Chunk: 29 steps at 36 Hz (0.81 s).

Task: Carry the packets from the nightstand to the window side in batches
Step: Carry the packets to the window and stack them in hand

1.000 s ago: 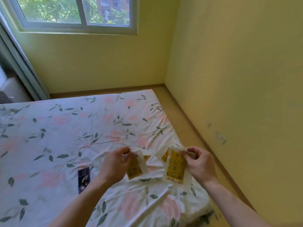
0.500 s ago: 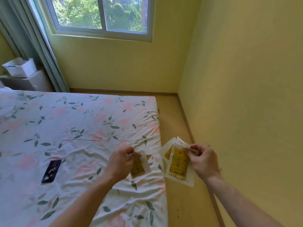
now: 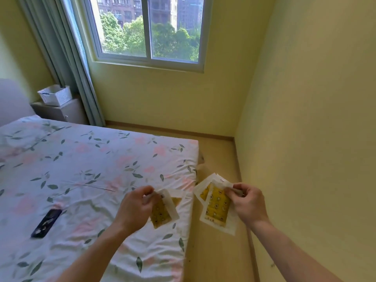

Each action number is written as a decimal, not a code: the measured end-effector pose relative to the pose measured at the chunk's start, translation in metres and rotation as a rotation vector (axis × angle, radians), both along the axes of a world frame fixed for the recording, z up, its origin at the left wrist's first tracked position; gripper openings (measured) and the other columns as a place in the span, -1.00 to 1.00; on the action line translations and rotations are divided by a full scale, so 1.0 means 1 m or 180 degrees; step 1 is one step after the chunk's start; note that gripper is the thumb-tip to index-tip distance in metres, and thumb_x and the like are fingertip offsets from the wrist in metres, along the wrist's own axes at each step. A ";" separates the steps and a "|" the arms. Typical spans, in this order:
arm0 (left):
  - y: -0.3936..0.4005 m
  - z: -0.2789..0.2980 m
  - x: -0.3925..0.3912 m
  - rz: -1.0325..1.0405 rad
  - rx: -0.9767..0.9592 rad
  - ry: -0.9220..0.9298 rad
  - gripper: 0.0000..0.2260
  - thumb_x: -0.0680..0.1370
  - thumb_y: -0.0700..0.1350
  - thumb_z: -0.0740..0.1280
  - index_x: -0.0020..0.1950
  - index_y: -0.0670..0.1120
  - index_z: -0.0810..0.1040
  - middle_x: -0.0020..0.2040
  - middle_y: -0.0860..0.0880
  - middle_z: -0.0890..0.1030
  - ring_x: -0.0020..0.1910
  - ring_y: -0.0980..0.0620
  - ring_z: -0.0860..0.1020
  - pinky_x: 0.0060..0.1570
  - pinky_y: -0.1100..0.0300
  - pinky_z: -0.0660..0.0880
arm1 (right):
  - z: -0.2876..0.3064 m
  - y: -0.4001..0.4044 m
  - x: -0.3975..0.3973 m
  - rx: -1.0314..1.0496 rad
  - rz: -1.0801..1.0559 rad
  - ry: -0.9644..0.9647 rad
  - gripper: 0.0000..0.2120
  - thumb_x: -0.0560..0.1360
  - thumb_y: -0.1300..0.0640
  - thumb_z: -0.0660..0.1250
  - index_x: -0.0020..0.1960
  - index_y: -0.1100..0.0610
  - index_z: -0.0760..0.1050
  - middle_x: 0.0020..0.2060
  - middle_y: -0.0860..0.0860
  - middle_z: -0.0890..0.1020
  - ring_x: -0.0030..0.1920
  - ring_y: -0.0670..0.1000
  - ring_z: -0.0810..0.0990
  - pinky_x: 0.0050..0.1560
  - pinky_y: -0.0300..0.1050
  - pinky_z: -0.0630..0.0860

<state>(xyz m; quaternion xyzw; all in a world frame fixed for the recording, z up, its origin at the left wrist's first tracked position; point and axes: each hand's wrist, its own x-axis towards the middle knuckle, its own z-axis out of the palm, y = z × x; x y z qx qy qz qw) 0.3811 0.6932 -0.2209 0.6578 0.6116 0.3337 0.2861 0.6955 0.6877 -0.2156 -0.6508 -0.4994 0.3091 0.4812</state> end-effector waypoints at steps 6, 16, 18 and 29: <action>0.080 -0.003 0.036 0.0170 0.0034 -0.0037 -0.88 0.59 -0.08 0.39 -0.15 0.04 0.65 -0.28 0.09 0.64 -0.28 0.07 0.60 -0.25 0.14 0.58 | 0.004 0.105 0.042 0.0095 0.0321 -0.0120 -0.92 0.45 0.05 0.55 -0.18 0.03 0.69 -0.27 -0.07 0.72 -0.20 -0.01 0.69 -0.19 -0.09 0.65; 0.247 0.024 0.088 0.0414 0.0126 0.0099 -0.81 0.61 -0.06 0.37 -0.20 -0.01 0.60 -0.31 0.07 0.61 -0.30 0.07 0.56 -0.26 0.07 0.55 | 0.018 0.299 0.073 0.0056 0.0758 0.0090 -0.92 0.48 0.13 0.52 -0.16 0.10 0.68 -0.26 -0.03 0.72 -0.24 -0.07 0.69 -0.27 -0.22 0.62; 0.277 0.030 0.099 0.0446 0.0142 0.0135 -0.78 0.61 -0.06 0.36 -0.24 -0.01 0.57 -0.34 0.08 0.58 -0.35 0.13 0.53 -0.35 0.26 0.47 | 0.021 0.335 0.081 0.0024 0.0821 0.0129 -0.92 0.48 0.11 0.52 -0.15 0.12 0.68 -0.24 -0.01 0.73 -0.23 -0.05 0.70 -0.25 -0.19 0.64; 0.462 0.041 0.170 0.0748 0.0190 0.0166 -0.84 0.62 0.01 0.33 -0.13 0.04 0.62 -0.22 0.12 0.65 -0.22 0.10 0.61 -0.23 0.20 0.61 | 0.025 0.555 0.145 0.0168 0.1128 0.0017 -0.88 0.47 0.01 0.52 -0.15 0.06 0.69 -0.26 -0.08 0.72 -0.22 -0.04 0.70 -0.21 -0.15 0.67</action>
